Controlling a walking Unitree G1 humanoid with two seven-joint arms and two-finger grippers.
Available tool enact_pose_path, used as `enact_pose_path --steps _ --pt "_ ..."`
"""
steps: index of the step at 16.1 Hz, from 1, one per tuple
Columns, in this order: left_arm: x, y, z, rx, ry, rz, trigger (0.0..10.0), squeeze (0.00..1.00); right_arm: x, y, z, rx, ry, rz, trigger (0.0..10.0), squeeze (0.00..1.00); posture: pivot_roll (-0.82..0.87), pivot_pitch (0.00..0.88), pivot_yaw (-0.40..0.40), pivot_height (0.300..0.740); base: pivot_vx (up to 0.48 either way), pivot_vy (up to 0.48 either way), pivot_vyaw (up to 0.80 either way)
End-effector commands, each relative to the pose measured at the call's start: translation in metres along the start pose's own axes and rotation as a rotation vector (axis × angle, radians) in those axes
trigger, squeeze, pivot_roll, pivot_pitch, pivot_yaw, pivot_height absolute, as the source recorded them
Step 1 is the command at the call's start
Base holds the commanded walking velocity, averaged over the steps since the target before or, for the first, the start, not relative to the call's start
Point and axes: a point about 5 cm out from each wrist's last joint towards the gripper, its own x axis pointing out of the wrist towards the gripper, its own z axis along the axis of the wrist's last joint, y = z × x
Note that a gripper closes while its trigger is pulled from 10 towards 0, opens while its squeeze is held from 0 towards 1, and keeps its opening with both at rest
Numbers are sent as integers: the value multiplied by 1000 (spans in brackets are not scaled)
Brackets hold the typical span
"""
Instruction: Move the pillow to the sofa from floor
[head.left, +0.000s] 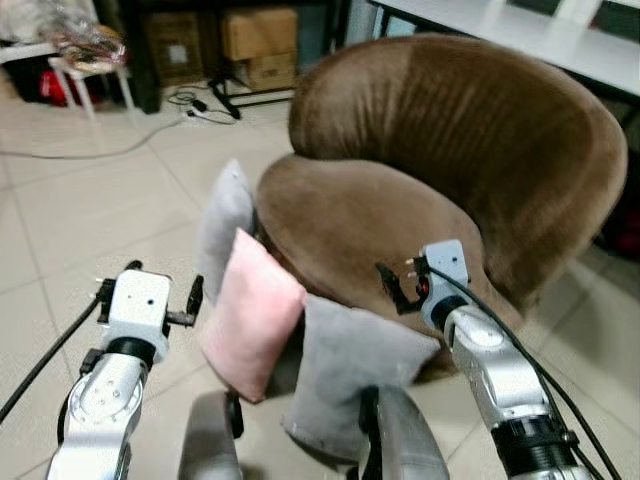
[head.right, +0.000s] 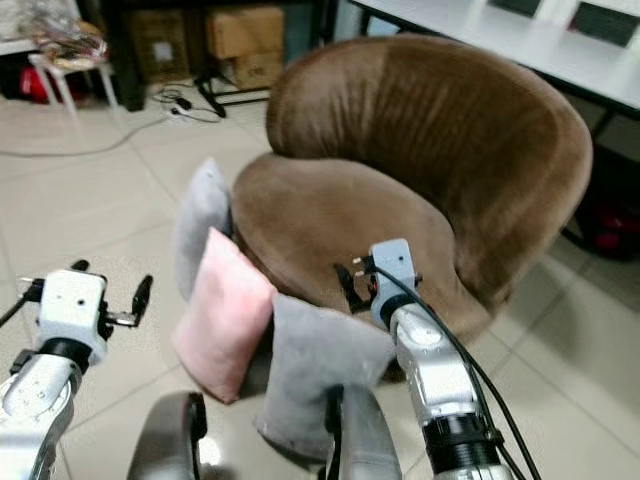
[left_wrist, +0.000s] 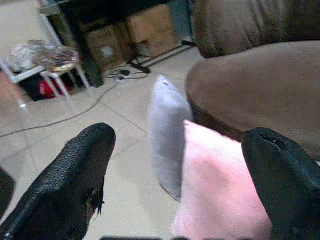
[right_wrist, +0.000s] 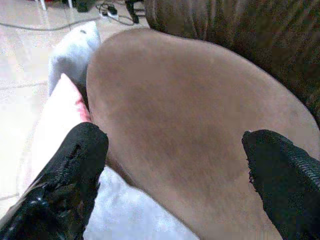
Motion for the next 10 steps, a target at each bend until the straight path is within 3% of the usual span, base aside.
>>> enact_pose_path --steps 1,4,9,10 --pt "3 -3 2 -5 -6 -30 10000 0 2 -5 5 -3 -13 -5 10000 0 -66 0 -74 535 0 0 0" --pt "2 -6 3 -9 -6 -62 10000 0 12 -5 8 -14 1 17 10000 0 -95 0 -65 515 0 0 0" --pt "-29 -8 10 -10 -19 -76 10000 4 18 3 -1 -18 43 81 10000 0 -21 0 -117 500 0 0 0" --pt "-37 -7 14 -10 -22 -78 10000 4 20 6 -1 1 31 108 10000 1000 -19 0 -113 500 0 0 0"
